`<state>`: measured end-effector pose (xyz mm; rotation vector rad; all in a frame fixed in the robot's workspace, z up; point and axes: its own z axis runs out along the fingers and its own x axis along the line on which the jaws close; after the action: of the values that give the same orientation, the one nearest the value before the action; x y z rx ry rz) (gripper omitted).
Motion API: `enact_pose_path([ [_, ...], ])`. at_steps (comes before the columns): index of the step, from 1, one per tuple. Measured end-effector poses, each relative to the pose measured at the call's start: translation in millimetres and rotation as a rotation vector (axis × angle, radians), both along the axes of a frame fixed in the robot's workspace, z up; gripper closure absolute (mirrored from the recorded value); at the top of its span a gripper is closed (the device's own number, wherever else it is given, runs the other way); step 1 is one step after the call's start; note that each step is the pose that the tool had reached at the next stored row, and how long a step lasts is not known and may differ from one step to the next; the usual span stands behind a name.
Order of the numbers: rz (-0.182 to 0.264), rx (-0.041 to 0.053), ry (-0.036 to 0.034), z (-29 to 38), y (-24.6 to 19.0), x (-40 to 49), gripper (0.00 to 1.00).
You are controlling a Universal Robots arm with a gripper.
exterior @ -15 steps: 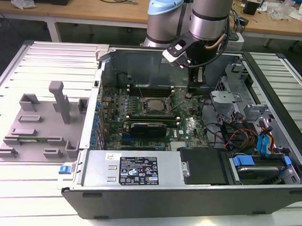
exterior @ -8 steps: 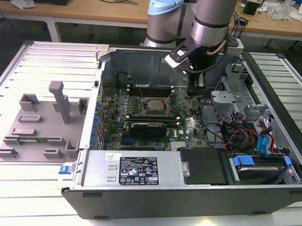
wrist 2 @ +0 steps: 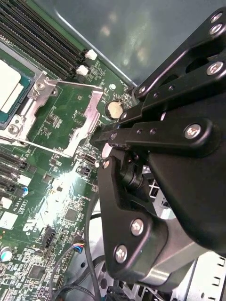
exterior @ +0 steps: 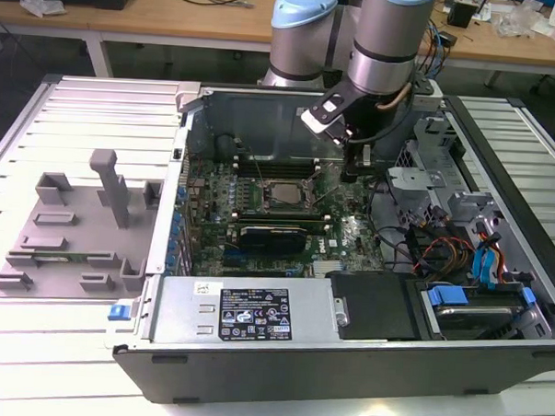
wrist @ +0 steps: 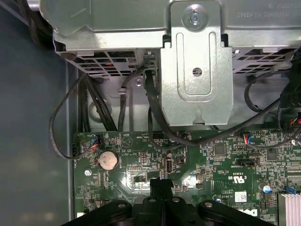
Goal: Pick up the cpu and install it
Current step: 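Close the cpu cover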
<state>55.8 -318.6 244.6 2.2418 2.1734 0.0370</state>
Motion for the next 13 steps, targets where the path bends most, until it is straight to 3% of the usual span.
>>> enact_pose_path([
  [10, 0.0, -0.0001, -0.0127, 0.1, 2.9, -14.3, 0.89],
  [13, 0.0, -0.0002, -0.0223, 0.1, 4.0, -22.8, 0.89],
])
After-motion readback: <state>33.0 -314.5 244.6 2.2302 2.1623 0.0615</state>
